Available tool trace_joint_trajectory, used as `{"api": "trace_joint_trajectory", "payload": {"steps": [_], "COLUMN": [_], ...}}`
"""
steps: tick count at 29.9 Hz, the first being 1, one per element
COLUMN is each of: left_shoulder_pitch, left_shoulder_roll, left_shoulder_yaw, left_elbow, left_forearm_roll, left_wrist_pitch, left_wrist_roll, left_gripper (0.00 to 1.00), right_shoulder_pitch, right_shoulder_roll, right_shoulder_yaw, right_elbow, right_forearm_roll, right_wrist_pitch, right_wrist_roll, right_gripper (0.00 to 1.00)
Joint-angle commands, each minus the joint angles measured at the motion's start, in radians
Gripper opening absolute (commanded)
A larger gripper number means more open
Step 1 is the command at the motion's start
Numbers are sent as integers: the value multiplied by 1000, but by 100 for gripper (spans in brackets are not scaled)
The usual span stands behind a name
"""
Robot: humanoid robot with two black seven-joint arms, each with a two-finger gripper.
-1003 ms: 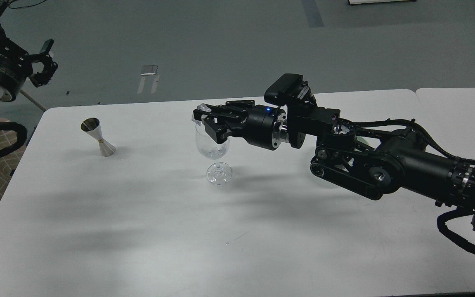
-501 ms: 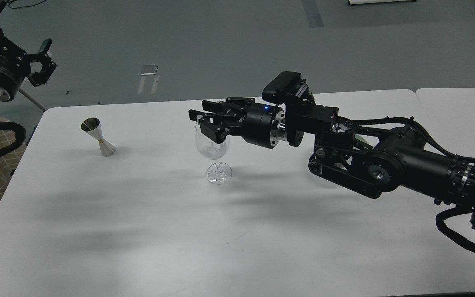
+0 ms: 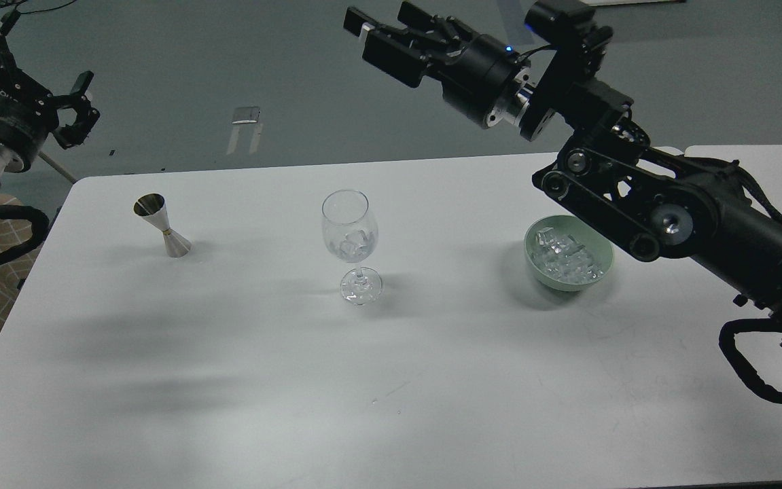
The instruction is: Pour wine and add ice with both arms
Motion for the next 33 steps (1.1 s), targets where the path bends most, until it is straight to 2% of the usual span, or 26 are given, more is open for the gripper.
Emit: {"api": "trace_joint_trajectory", "payload": {"steps": [1, 5, 16, 21, 26, 28, 33], "left_shoulder_pitch": [6, 6, 27, 27, 41, 43, 43], "left_shoulder_roll": [-5, -5, -16, -51, -59, -85, -92], "left_shoulder_yaw": [-1, -9, -3, -7, -3, -12, -15], "left_elbow": [1, 1, 7, 7, 20, 21, 23], "left_forearm_roll": [-1, -1, 0, -1, -1, -1, -3], "left_wrist_pitch": [-3, 0, -3, -4, -3, -3, -3], "left_wrist_roll": [1, 1, -2, -2, -2, -2, -2], "left_gripper": [98, 98, 98, 98, 98, 98, 98], "right_shoulder_pitch": [-55, -88, -128, -113, -80, -73, -111], "right_shoulder_roll": [6, 9, -34, -58, -85, -86, -156], "right_shoulder_yaw": [165, 288, 305, 305, 307, 310, 307], "right_elbow": [3, 2, -8, -63, -165, -214, -222], "right_forearm_roll": [0, 9, 328, 506, 646, 742, 896], "right_wrist_pitch": [-1, 2, 14, 22, 100, 167, 269], "right_wrist_roll": [3, 3, -2, -2, -5, -9, -8], "right_gripper": [100, 100, 100, 100, 100, 100, 100]}}
